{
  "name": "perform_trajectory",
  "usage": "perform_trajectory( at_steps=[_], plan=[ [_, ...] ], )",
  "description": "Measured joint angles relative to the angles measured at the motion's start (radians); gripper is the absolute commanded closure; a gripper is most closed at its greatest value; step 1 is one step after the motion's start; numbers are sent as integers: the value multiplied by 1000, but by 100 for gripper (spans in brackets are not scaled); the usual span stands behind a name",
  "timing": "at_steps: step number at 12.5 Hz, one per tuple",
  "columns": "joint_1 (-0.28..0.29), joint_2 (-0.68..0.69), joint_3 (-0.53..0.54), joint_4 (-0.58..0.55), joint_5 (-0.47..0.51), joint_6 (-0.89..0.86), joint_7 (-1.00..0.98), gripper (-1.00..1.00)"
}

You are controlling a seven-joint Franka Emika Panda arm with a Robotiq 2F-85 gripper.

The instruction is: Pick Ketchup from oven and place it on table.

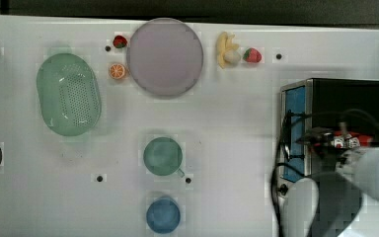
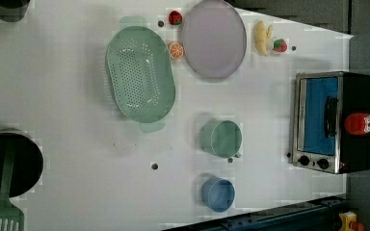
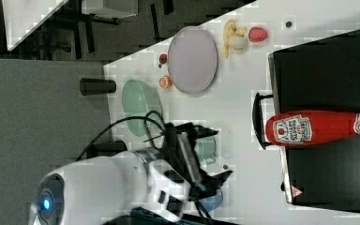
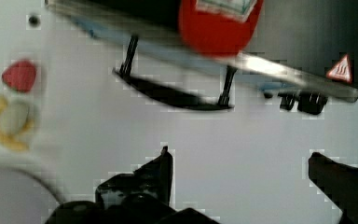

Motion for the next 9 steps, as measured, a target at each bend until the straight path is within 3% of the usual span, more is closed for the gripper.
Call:
perform_trajectory(
  at_steps=[5, 9],
  plan=[
    [-14, 140, -49, 96, -9, 232, -2, -100],
    [-20, 265, -84, 55, 7, 283, -2, -100]
  ],
)
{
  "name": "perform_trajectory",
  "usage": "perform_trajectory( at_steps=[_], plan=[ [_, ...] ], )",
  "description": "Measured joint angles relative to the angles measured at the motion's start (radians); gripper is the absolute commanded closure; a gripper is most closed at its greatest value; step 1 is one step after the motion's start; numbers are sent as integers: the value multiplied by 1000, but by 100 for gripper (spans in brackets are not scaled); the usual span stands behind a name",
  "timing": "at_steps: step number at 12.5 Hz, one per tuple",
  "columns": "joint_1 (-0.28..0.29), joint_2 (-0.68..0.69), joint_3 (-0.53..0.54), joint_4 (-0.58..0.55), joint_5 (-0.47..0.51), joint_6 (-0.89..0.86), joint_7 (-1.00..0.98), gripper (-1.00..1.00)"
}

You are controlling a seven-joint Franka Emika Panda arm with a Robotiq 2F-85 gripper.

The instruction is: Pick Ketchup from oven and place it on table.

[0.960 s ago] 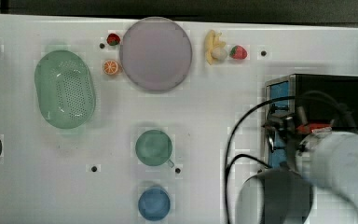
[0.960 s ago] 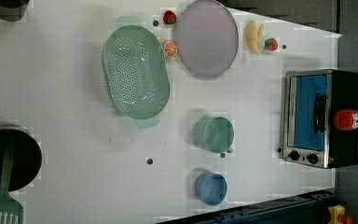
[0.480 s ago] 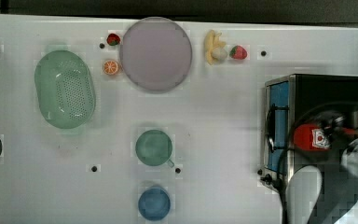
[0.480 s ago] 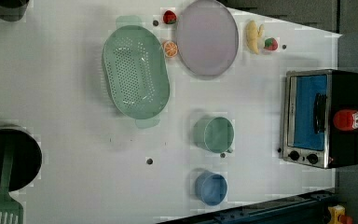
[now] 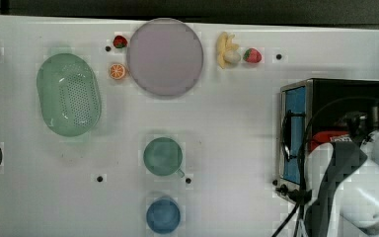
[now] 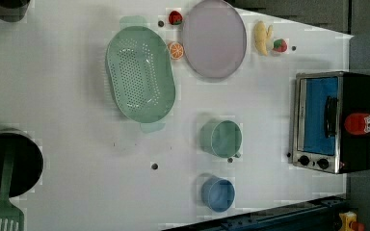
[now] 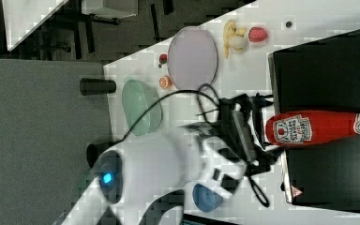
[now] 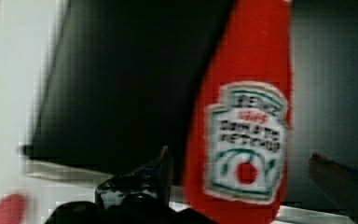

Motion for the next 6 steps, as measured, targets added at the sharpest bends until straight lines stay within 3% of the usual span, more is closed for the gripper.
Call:
perform_trajectory(
  at_steps=[2, 4, 5, 6],
  plan=[
    [12, 40, -40, -27, 74, 0, 0, -100],
    [3, 42, -50, -21, 71, -2, 0, -100],
    [-4, 48, -50, -12, 94, 16, -1, -78],
    [-4, 51, -52, -2, 99, 24, -1, -40]
  ],
)
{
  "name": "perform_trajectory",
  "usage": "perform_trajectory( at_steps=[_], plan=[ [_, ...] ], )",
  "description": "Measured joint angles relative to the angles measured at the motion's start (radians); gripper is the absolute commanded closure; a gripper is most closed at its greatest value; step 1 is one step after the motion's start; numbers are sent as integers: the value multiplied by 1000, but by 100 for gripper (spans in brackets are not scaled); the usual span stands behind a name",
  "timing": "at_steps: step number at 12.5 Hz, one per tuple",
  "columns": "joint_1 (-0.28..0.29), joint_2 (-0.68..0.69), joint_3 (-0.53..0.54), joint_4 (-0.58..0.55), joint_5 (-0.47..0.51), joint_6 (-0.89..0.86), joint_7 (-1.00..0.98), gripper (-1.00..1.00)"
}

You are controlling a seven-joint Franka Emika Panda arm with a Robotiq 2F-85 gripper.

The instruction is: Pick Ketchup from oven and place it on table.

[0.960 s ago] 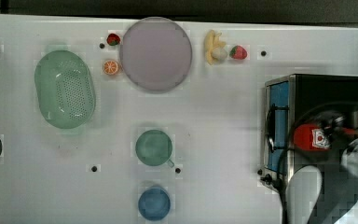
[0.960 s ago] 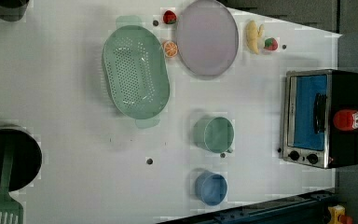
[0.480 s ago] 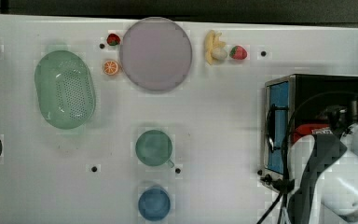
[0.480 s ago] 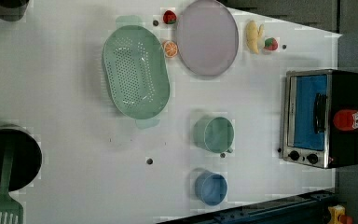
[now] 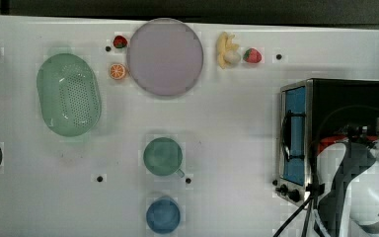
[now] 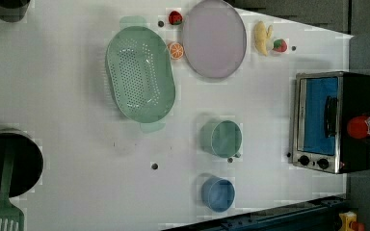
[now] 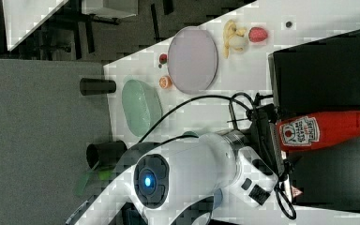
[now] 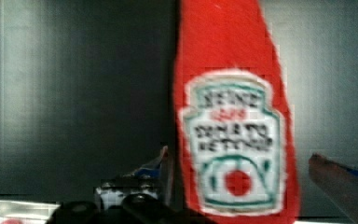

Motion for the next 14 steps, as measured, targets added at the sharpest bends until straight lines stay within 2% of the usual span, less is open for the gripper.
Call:
perform_trajectory(
  at_steps=[1, 2, 5, 6, 7, 8, 9, 11, 13, 14],
  plan=[
    [3, 1, -3, 0, -3, 0, 0, -16],
    [4, 1, -1, -2, -4, 10, 0, -1],
    [-10, -8, 33, 10, -11, 16, 0, -1],
    [-15, -1, 69, 49, 11, 1, 0, -1],
    [-3, -3, 66, 62, -14, -45, 0, -1],
    [2, -9, 70, 102, -27, -182, 0, -1],
    [3, -23, 79, 112, -6, -220, 0, -1],
    [-15, -96, 157, 113, -13, -302, 15, -1],
    [12, -212, 276, 131, -11, -339, 48, -1],
    [18, -283, 381, 134, -14, -376, 79, -1]
  ],
)
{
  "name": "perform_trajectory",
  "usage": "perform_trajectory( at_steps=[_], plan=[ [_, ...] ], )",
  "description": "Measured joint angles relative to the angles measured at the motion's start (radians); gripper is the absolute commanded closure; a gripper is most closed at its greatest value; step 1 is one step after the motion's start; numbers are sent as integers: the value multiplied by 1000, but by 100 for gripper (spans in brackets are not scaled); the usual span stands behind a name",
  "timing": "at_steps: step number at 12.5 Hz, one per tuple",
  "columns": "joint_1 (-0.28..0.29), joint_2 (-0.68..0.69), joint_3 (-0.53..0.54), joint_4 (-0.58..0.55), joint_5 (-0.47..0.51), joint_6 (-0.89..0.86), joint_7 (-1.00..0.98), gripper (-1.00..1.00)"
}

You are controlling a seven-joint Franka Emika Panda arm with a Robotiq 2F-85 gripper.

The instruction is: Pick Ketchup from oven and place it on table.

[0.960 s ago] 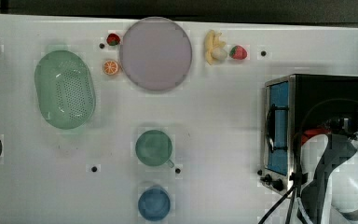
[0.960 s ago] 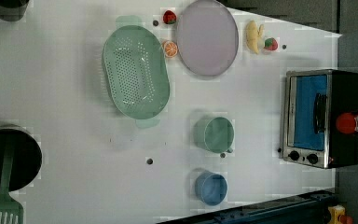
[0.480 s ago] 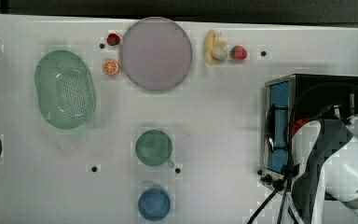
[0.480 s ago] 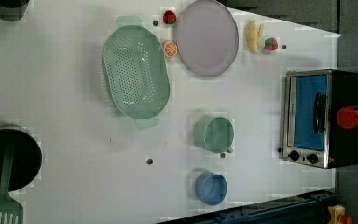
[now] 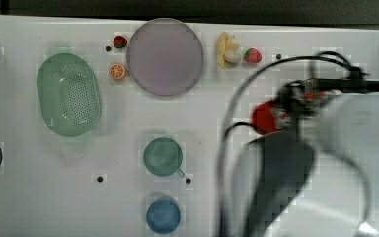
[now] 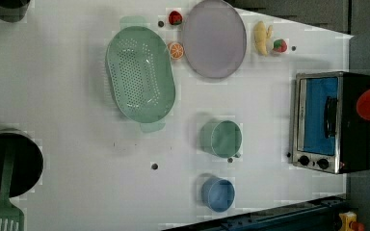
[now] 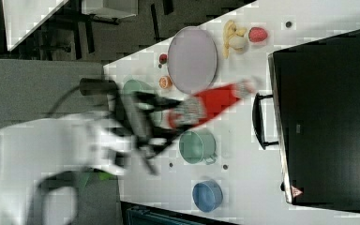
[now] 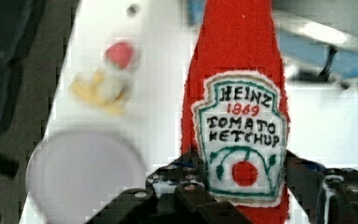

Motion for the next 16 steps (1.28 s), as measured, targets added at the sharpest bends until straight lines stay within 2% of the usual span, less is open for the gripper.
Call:
perform_trajectory(
  at_steps=[2, 4, 6, 10, 16],
  plan=[
    [68, -75, 70, -36, 3, 6, 14, -1],
    [68, -70, 150, -69, 22, 4, 113, -1],
    [92, 15, 180, -169, -2, 70, 176, -1],
    [66, 126, 191, -374, -30, 215, 292, -1],
    [30, 446, 191, -407, -48, 573, 314, -1]
  ],
)
